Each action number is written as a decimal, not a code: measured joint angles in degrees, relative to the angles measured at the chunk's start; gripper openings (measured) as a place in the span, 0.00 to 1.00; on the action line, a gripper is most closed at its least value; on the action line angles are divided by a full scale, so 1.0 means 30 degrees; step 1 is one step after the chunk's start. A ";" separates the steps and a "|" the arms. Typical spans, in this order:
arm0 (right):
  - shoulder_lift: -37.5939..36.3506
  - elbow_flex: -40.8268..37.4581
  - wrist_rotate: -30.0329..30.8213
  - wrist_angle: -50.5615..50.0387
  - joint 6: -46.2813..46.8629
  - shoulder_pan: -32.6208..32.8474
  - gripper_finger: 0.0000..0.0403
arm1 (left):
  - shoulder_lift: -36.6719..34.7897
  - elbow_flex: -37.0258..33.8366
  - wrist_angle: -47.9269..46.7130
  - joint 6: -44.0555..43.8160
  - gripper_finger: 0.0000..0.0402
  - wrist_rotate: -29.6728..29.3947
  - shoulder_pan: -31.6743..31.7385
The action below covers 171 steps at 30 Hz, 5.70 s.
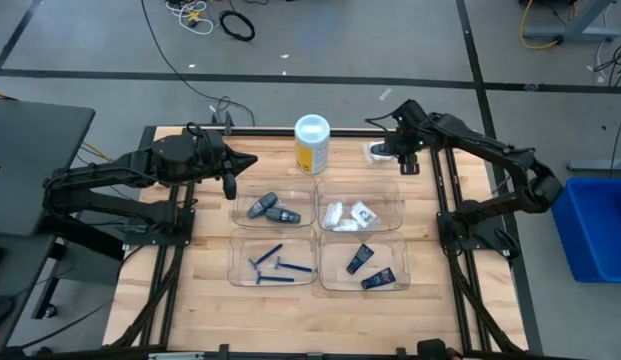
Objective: Pick & Place Travel size toiletries
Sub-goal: Put the black deodorant into the top left transparent bin, then put the transparent vanity pack into the top right transparent bin
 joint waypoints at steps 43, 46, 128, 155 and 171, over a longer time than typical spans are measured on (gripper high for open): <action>-0.0440 0.0000 -0.1344 0.2944 0.9648 0.9147 0.51 | 0.0004 -0.0002 0.0124 0.0000 0.06 0.0097 0.0002; -0.0440 0.0000 -0.1350 0.4502 1.0376 0.9716 0.52 | -0.0002 -0.0002 0.0124 0.0006 0.06 0.0097 0.0000; 0.7181 0.0000 -0.3128 2.4839 2.0821 1.2966 0.52 | 0.0003 -0.0001 0.0124 0.0721 0.06 0.0089 0.0007; 0.8573 0.0000 -0.3313 2.3355 2.1304 1.2951 0.70 | -0.0003 -0.0001 0.0117 0.0721 0.06 0.0097 0.0007; 0.8542 0.0000 -0.3326 2.3034 2.1645 1.2951 0.60 | 0.0002 0.0000 0.0115 0.0721 0.06 0.0089 0.0005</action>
